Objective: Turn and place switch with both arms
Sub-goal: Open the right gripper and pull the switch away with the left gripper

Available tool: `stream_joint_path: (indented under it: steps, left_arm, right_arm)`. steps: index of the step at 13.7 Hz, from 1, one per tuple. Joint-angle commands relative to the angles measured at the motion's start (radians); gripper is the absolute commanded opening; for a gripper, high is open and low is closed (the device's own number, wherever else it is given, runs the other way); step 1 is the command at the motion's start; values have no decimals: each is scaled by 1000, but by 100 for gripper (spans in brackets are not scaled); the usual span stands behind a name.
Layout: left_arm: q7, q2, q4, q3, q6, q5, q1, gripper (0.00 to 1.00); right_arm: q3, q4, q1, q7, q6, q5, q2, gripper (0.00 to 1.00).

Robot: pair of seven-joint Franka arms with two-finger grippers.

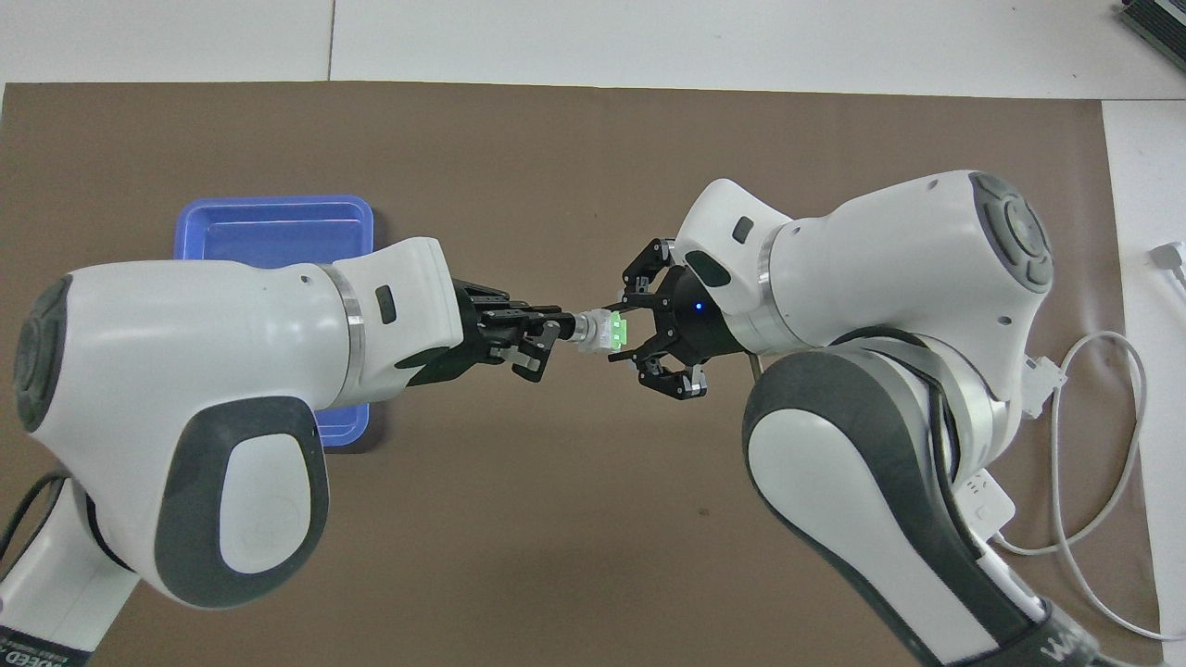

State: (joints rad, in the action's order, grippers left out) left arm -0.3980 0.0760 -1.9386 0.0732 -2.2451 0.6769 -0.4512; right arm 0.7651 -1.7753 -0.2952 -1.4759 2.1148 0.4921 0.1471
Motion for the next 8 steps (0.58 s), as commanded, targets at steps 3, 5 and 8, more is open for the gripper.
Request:
stream_joint_path:
  steps: [3,5,8]
  left_arm:
    - [1,7,-39,-9,24,-36,16,0]
    - [7,7,-39,-10,25,-37,45,0]
    - [19,2,-31,-12,39,-37,121,0]
  right_arm:
    - [0,4,-21,-18,17,36,-43,100]
    - [0,5,-21,-15,17,36,-43,100]
    - [-4,7,-22,-7,19,22,-43,100]
